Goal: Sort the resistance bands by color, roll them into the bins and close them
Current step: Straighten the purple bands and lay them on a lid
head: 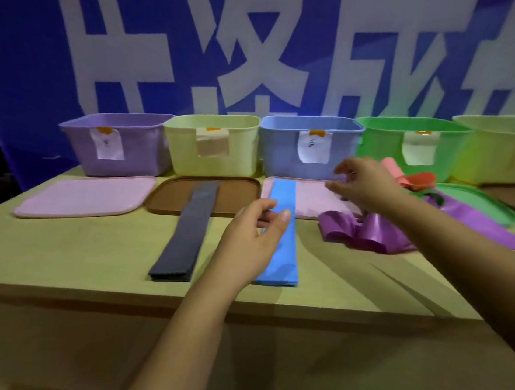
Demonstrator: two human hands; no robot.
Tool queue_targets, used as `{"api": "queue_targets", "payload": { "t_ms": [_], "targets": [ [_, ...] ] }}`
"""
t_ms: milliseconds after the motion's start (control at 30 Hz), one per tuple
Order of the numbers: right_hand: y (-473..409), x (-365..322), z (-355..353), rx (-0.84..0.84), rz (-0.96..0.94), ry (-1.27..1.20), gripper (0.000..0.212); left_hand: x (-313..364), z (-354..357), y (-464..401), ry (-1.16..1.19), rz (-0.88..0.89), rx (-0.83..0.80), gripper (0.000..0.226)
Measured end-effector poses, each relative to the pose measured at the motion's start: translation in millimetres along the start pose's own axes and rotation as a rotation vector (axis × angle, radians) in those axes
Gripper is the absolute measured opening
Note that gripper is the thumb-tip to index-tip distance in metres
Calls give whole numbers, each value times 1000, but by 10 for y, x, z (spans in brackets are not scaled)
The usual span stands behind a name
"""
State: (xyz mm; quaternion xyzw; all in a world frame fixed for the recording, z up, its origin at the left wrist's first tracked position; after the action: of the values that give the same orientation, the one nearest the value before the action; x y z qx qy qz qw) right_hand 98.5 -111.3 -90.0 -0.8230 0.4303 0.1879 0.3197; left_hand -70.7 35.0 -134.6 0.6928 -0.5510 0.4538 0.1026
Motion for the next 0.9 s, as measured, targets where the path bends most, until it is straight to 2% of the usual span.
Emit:
{"api": "queue_targets", "payload": {
  "t_ms": [100,200,367,500,600,667,767,900],
  "targets": [
    [143,570,-374,78,148,198,46,218,274,-18,19,31,-61,34],
    [270,930,-435,65,247,148,49,357,500,-41,18,55,-109,37],
    [315,979,-456,195,191,-32,33,418,710,-57,5,65,-166,38],
    [233,931,-442,193,161,-17,15,391,736,-122,61,18,-210,36],
    [192,871,-461,215,135,-86,7,420,738,-172,118,-3,-254,22],
    [175,818,-513,256,107,-138,9,475,747,-237,164,-18,-274,11],
    [161,734,-598,290,52,-206,10,507,875,-445,363,-152,-337,21],
    [174,654,-597,218,-7,-289,5,507,1262,-758,630,-441,-517,48]
  ]
}}
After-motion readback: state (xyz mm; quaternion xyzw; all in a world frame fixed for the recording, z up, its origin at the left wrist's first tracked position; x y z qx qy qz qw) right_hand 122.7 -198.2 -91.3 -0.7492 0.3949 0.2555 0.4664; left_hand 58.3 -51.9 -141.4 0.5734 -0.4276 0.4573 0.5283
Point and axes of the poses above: each hand's wrist, its own y-axis away from the middle knuckle, its own z-axis out of the palm, x = y × z, the point moved 8 cm from there along -y, towards the middle knuckle, and after that the axes turned 12 degrees about -y, right-handed, at the moved point
